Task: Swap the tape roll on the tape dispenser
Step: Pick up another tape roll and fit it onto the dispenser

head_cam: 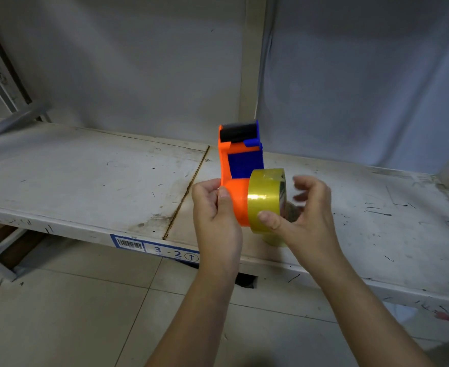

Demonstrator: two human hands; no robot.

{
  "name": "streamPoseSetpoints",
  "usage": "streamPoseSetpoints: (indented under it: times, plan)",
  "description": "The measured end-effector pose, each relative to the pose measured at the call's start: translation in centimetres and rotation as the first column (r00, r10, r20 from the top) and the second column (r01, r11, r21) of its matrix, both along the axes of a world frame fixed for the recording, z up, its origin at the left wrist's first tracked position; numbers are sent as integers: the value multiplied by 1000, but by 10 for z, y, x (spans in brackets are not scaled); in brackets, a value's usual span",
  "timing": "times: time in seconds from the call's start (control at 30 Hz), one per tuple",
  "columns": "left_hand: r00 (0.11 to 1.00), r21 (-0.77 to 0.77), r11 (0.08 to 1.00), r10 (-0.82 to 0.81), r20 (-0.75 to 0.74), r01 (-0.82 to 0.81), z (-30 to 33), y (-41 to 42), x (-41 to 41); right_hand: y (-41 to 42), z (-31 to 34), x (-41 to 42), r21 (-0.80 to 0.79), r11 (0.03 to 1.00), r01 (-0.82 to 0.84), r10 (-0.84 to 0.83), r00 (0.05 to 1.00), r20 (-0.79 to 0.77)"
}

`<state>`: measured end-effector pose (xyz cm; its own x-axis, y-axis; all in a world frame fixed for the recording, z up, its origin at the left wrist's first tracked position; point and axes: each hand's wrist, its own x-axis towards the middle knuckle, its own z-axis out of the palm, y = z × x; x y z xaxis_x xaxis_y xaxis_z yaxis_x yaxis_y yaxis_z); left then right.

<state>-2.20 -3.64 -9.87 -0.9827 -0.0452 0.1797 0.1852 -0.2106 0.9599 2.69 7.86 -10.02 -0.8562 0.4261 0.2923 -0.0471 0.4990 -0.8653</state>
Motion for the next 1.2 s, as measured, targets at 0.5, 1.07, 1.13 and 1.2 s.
streamPoseSetpoints:
  times: [0.5,1.07,1.13,1.2]
  plan:
    - [944,207,949,-276,182,238,10,11,17,-20,-20,-9,-335,927,-168,132,983,-127]
    - [980,79,990,-125,155,113,5,2,7,18,15,8,120,970,211,-196,973,-124]
    - [984,32,993,-121,133,118,5,2,9,23,18,10,186,941,282,-244,948,-202]
    - [987,-27,991,-127,98,130,5,5,13,20,22,11,293,935,199,-147,971,-191]
